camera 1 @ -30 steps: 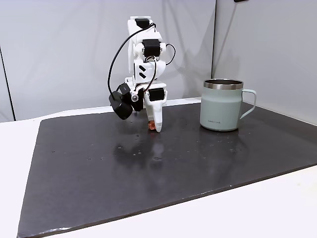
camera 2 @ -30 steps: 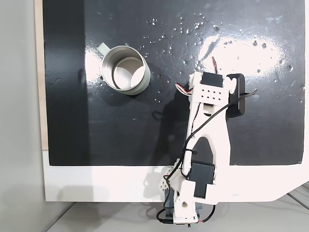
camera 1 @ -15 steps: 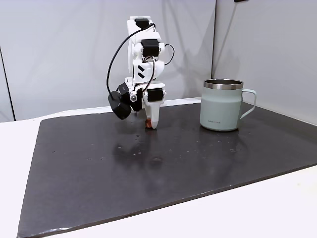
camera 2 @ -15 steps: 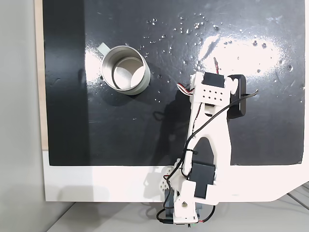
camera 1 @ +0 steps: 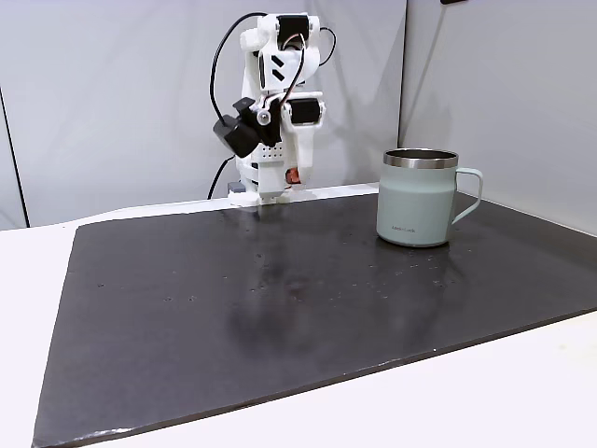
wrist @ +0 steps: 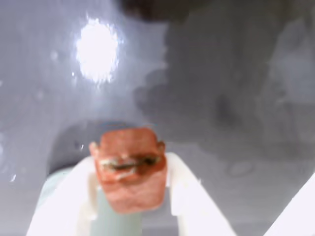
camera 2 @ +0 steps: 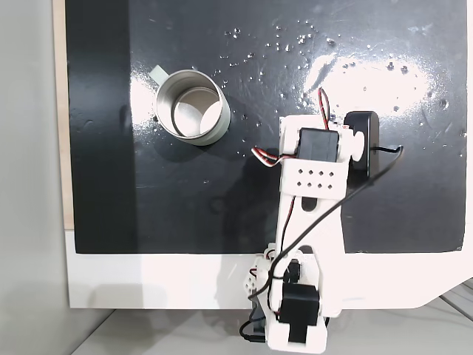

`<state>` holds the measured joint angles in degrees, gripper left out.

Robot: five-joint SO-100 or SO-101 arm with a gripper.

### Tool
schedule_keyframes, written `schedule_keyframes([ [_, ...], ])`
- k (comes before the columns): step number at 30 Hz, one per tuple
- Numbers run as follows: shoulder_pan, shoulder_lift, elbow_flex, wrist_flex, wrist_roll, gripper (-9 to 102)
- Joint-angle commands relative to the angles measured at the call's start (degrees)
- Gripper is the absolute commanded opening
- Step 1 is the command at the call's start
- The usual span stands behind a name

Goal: Grasp a cube and put it in the cup.

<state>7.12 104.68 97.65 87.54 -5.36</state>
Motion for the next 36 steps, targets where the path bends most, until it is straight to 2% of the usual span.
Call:
schedule_keyframes([
  [1,-0.6,4.6,-5.9,3.6,0.6,9],
  [13,-1.5,5.9,-13.8,8.1,1.1,9],
  [19,-7.3,3.3,-19.8,6.5,5.3,8],
  [26,-17.1,-7.7,-31.7,8.3,11.2,8],
  [36,-25.7,-25.4,-56.3,14.4,11.7,8],
])
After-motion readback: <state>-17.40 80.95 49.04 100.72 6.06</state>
